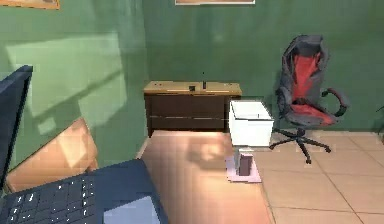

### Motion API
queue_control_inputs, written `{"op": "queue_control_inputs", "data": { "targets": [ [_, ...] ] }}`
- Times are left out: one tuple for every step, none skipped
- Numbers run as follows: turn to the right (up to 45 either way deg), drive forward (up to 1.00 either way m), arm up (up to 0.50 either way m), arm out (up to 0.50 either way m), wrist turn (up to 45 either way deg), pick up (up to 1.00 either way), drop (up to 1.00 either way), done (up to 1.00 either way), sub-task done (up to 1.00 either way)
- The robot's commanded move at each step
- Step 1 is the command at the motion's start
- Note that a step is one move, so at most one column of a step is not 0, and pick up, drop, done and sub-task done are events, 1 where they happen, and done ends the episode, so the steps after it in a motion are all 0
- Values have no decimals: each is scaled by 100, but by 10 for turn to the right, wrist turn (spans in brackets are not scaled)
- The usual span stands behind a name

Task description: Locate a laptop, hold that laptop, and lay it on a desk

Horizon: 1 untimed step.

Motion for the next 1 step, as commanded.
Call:
{"op": "queue_control_inputs", "data": {
  "targets": [
    [-60,0,0,0,0,0,0,0,0]
  ]
}}
